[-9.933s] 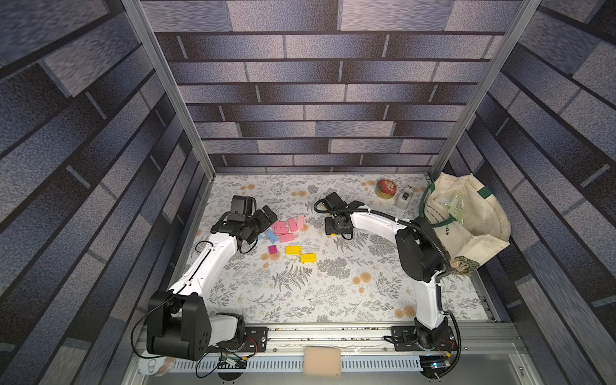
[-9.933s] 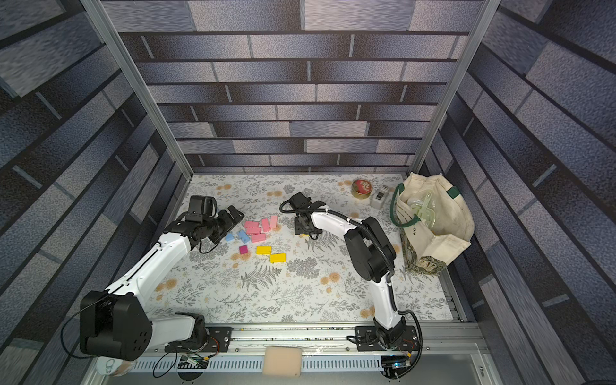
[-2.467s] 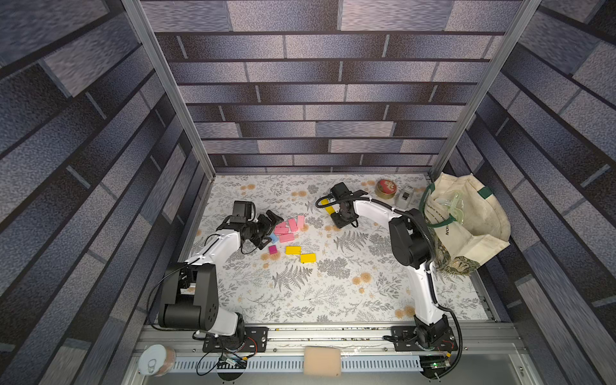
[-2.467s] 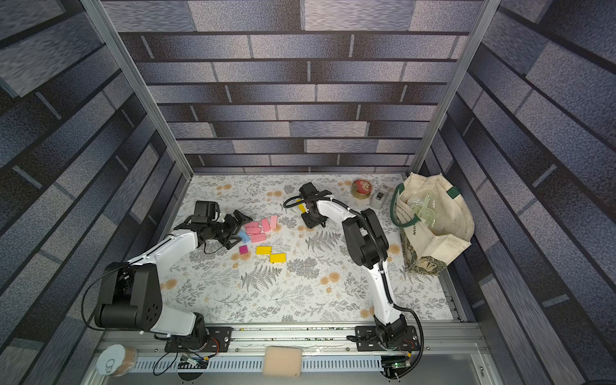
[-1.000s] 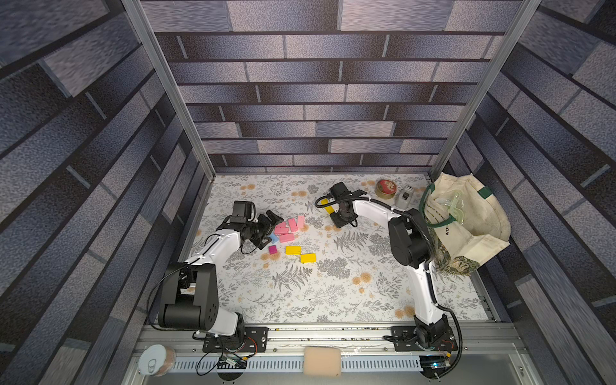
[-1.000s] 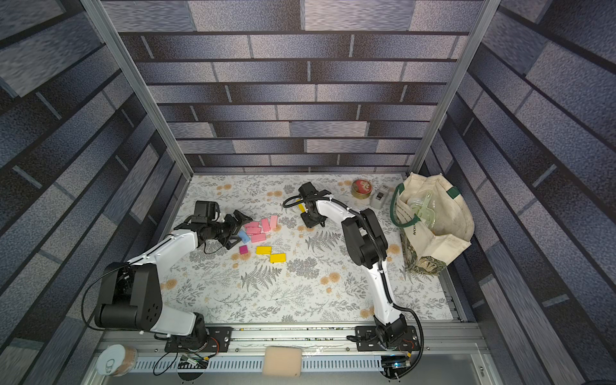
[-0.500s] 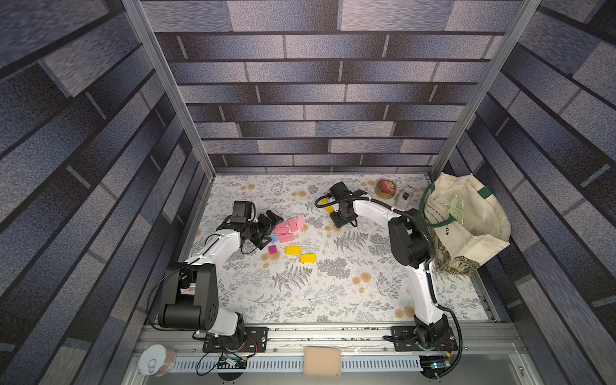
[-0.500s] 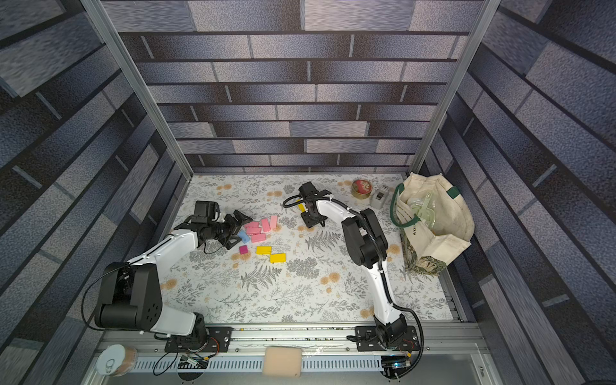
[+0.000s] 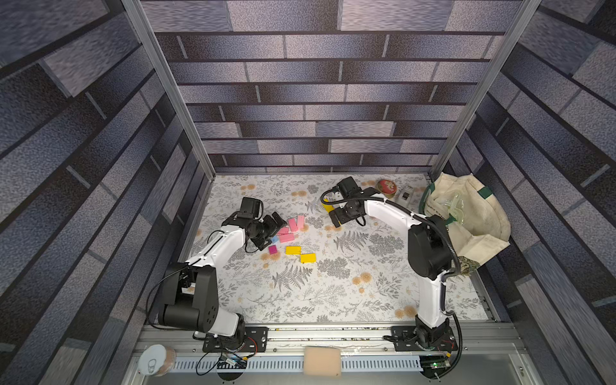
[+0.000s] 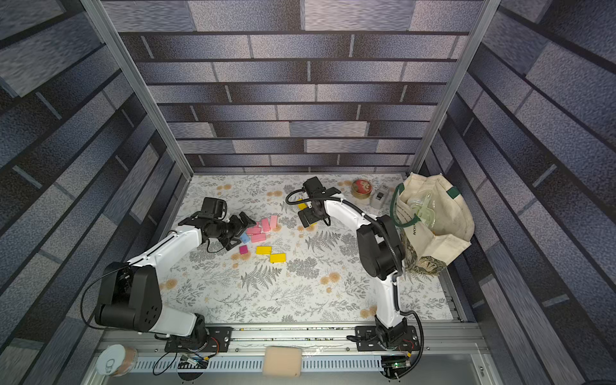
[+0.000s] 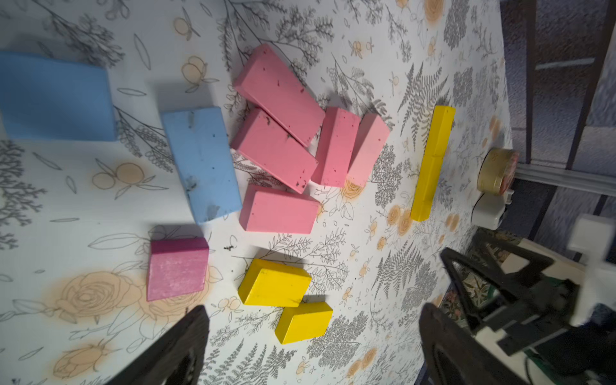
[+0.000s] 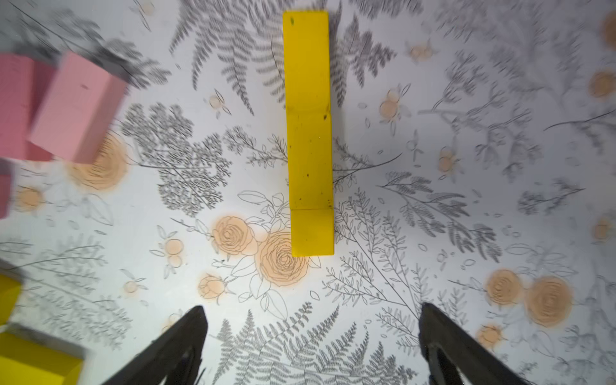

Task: Assemble the letter v with building blocks
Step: Assemble the building block at the center of the board, then pick up the building block from the center of the board.

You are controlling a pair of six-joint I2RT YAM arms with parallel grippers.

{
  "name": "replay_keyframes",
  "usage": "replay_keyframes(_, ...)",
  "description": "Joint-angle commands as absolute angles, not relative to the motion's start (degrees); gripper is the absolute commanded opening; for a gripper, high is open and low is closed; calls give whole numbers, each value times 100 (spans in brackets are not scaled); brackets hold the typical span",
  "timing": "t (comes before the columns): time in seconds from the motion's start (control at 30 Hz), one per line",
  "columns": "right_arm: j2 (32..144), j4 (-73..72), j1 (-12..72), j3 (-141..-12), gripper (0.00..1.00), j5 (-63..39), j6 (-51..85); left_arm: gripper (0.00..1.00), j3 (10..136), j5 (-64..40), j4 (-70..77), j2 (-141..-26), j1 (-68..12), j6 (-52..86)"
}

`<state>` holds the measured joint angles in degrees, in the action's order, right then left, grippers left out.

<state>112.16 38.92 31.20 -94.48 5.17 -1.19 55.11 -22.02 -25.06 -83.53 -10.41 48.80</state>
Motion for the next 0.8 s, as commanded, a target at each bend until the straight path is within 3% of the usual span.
replay_keyframes(0.0,10791,4206,3126,-9381,100,116,-113,100,5633,-1650,-3309,-8024,-1229,4549)
replay_keyframes(0.4,10251,3591,4119,-7843,96,-305,-335,100,4265,-3071,-2972,-6499,-365,5104)
replay_keyframes(0.77,11153,3557,5097,-8229,92,84,-779,100,3504,-4105,-2878,-6020,642,5335)
